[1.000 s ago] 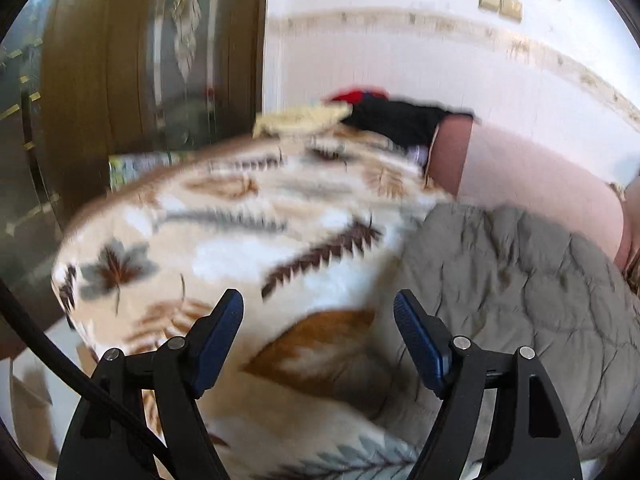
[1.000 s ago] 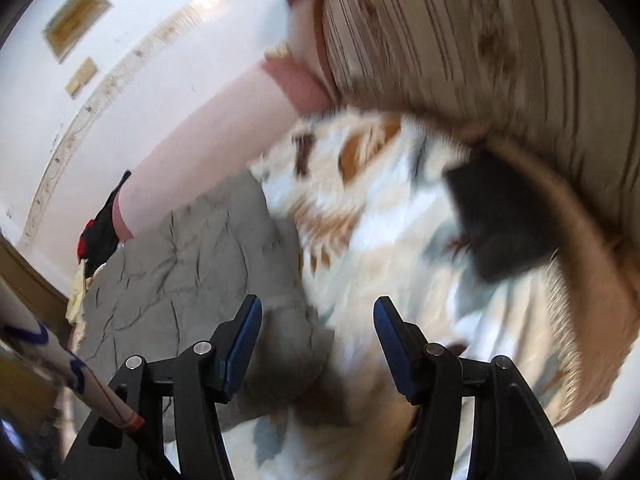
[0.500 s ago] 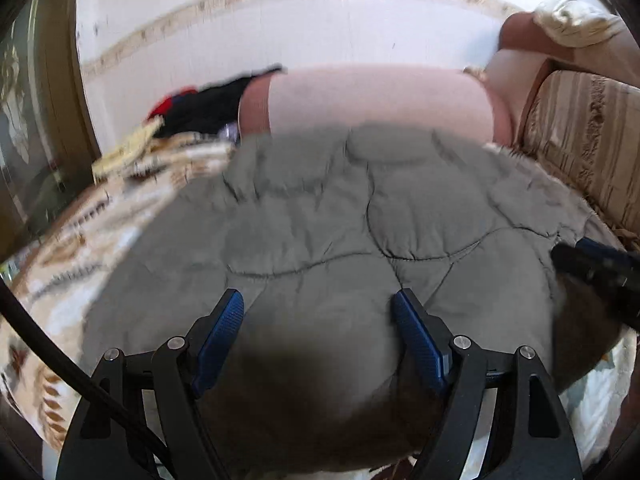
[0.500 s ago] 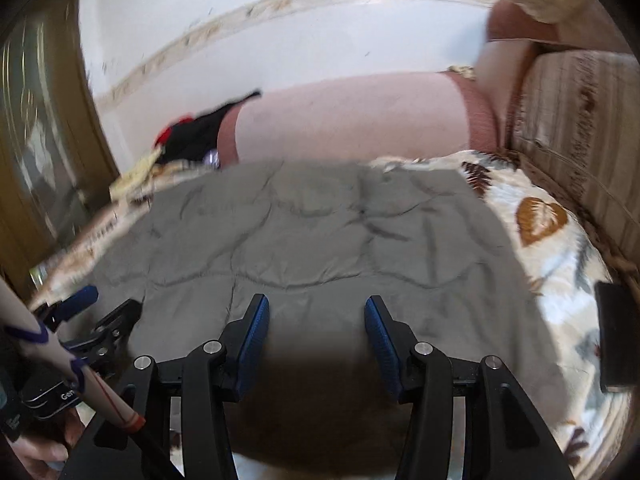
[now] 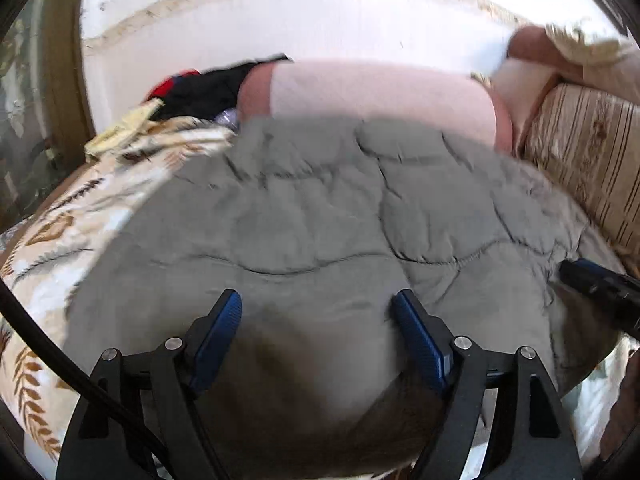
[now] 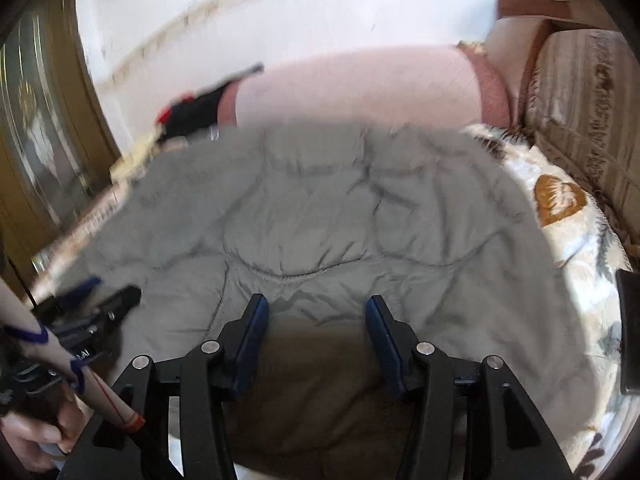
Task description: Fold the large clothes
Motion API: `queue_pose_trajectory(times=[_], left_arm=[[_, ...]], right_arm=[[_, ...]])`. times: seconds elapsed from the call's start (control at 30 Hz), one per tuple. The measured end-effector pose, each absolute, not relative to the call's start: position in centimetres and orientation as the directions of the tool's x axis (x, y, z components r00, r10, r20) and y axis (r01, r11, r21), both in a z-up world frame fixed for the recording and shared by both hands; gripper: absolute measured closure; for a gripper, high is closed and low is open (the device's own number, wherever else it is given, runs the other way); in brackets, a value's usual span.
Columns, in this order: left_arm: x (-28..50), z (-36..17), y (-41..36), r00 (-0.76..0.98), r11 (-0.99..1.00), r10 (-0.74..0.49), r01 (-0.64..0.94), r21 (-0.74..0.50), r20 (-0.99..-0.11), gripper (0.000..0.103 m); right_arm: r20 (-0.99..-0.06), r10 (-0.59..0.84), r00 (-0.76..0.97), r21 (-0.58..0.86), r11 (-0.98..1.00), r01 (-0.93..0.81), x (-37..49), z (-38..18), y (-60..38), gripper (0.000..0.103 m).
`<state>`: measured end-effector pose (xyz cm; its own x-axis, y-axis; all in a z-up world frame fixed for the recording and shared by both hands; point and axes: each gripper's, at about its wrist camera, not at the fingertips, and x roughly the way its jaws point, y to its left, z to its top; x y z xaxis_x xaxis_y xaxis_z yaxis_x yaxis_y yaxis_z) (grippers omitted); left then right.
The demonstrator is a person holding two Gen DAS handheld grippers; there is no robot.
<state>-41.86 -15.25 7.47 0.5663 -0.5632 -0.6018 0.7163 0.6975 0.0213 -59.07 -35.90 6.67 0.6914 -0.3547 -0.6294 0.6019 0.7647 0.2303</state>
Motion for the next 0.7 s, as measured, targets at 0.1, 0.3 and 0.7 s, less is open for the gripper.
queue_pose_trajectory(times=[0.1,0.3,0.7], left_arm=[[-41.4,9.2,-12.6,0.668,0.768,-0.514,0.638,0.058,-0.539,0.025],[-36.5,6.7,-10.7,0.627,0.850,-0.369,0.526,0.024,-0.686,0.027],[-41.0,8.5,-12.0,0.699,0.797,-0.462,0.597,0.089,-0.545,0.030]], right_arm=[[-0.580,-0.494,0.648,0.159,0.711,0.685,-61.6,8.4,-36.1,0.047],[-0.664,-0.544,0.513,0.156,0.571,0.806,-64.1,6.7,-38.0,0.047],[-0.584,-0.573,0.575,0.114,0.643,0.757,-63.0,8.3,-34.8,0.044]])
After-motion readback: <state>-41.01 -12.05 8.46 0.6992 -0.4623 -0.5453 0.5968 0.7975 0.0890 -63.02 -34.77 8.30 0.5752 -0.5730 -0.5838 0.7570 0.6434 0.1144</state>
